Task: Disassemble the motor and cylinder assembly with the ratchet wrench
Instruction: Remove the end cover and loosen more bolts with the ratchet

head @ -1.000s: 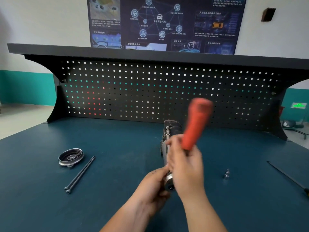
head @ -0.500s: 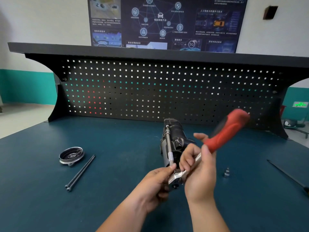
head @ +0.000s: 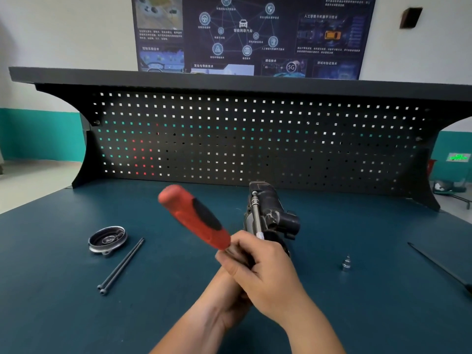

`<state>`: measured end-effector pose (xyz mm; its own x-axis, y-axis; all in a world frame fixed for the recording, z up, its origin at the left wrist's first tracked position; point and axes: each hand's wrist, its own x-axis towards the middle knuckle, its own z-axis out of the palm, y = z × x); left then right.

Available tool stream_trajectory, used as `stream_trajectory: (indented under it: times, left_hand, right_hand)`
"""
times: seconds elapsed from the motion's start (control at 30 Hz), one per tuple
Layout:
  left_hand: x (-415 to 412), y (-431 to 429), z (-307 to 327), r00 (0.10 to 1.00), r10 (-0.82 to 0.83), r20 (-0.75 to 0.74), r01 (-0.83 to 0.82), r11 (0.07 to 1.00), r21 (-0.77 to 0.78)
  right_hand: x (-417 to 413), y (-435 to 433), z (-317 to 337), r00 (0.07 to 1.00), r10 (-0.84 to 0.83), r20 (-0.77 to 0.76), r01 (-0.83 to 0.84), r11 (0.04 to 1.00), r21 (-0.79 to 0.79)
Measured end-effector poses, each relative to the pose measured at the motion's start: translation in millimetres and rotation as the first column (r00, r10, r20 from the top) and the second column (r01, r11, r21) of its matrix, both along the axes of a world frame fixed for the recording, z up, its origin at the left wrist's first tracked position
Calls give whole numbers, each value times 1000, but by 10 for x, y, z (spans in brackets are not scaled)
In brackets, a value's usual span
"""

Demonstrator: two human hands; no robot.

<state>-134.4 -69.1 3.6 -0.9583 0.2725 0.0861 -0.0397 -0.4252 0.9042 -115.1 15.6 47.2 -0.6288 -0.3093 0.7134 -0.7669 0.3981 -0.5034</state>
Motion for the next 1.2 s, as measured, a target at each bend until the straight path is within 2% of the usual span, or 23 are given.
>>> stream_trajectory:
  times: [0.07, 0.1, 0.17, 0.2, 0.27, 0.33, 0.37, 0.4, 0.47, 0.5, 0.57, 0.7, 0.8, 0.87, 0.93, 1.03, 1.13, 1.2]
  left_hand:
    - [0, -29, -9, 998, 7, 56, -6, 1000, -16]
    - [25, -20, 26, 999, 15, 48, -14, 999, -39]
    - [30, 11, 81, 996, 26, 82, -26, 1000, -3]
    - [17, 17, 95, 995, 18, 103, -20, 1000, 13]
    - [1, 27, 109, 991, 1, 136, -11, 997, 70]
    - [9, 42, 140, 989, -18, 143, -1, 991, 135]
    - [19, 49, 146, 990, -26, 140, 8, 991, 133]
    - [33, 58, 149, 991, -35, 132, 19, 993, 120]
    - [58, 62, 155, 991, -47, 127, 35, 995, 98]
    - [65, 52, 162, 992, -51, 117, 42, 996, 81]
    - [61, 30, 173, 993, -50, 106, 49, 999, 14]
    - [47, 5, 154, 988, -18, 151, 29, 997, -70]
    - [18, -21, 110, 991, -19, 129, 32, 995, -98]
    - [20, -31, 107, 992, -22, 124, 35, 994, -105]
    - [14, -32, 113, 992, -11, 125, 25, 994, -110]
    - [27, -6, 119, 994, 12, 105, -3, 996, -86]
    - [68, 31, 138, 997, -4, 77, 4, 1000, 9]
    - [101, 21, 127, 1000, 12, 24, -12, 1000, -16]
  right_hand:
    - [5, -21, -12, 1000, 6, -27, -6, 1000, -19]
    - [14, -37, -20, 1000, 7, -29, -10, 996, -89]
    - [34, -53, -9, 1000, 0, 14, 5, 936, -352]
    - [44, -53, 9, 998, 18, 56, 13, 857, -514]
    - [36, -43, 42, 989, 114, 94, 10, 582, -813]
    - [16, -20, 67, 982, 165, 92, 51, 241, -969]
    - [8, -8, 71, 981, 162, 107, 89, 116, -989]
    - [8, -3, 71, 979, 155, 129, 124, 39, -991]
    - [4, -16, 56, 978, 143, 154, 156, 0, -988]
    - [6, -22, 55, 980, 127, 152, 151, 20, -988]
    - [11, -31, 50, 988, 90, 124, 112, 122, -986]
    - [-2, -28, 18, 993, 111, 35, -15, 422, -907]
    - [-3, -2, -22, 993, 111, 33, -57, 713, -699]
    - [-1, 18, -28, 999, 36, 32, -14, 859, -512]
    - [1, 32, -9, 1000, -13, -1, 11, 926, -377]
    - [25, 40, 38, 998, -37, -57, 21, 967, -254]
    - [45, 8, 39, 1000, -7, -26, 3, 989, -146]
    - [45, -22, 22, 1000, 3, 20, -1, 997, -80]
